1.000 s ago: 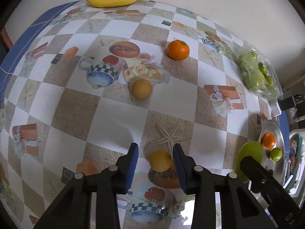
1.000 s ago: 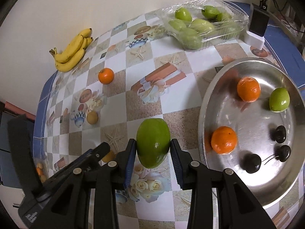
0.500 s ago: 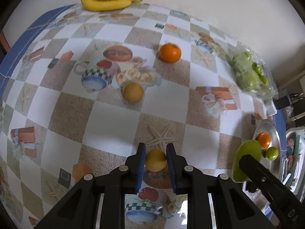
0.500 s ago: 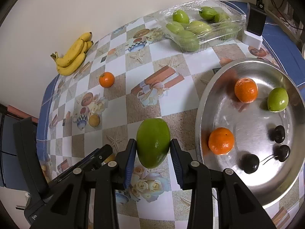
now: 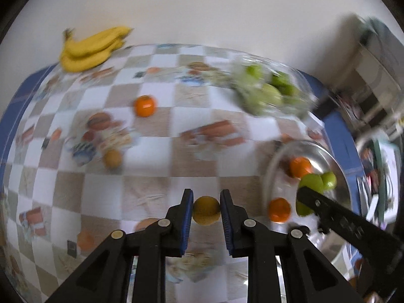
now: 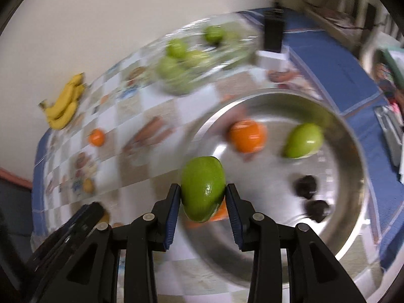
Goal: Organize fruits
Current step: 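Carry the green mango and the yellow fruit over the steel bowl with both tools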
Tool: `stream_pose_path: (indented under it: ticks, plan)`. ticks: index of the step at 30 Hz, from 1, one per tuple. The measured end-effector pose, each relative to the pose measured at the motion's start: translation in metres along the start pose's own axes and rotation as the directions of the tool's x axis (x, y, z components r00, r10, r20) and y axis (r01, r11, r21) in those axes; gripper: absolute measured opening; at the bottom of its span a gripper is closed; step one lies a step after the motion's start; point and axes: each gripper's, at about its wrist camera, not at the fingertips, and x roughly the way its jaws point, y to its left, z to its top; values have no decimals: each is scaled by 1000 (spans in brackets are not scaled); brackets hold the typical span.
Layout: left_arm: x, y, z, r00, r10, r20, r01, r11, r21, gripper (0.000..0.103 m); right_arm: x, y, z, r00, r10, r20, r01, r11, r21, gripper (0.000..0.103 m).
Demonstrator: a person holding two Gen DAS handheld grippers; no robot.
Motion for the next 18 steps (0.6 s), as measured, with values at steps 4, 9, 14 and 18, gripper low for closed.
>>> stream_pose_path:
  ticks: [4,9,14,18]
  plan:
    - [0,-37,-7,999,-33,-9,33,995,96,24,-3,-26,3,999,-32,6,32,998,47,38]
    - [6,-73,-17,995,-91,-50,98,981,166,24,-1,-45,4,999,-36,-4,36,996,82,38]
    - [19,-92,-25,988,-126,-95,142,970,197,24,7,-54,5,999,-28,-28,31,995,99,39]
    - [30,-96,-30,983,-138,-122,161,967,195,24,14,-57,3,998,-29,-51,35,994,108,39]
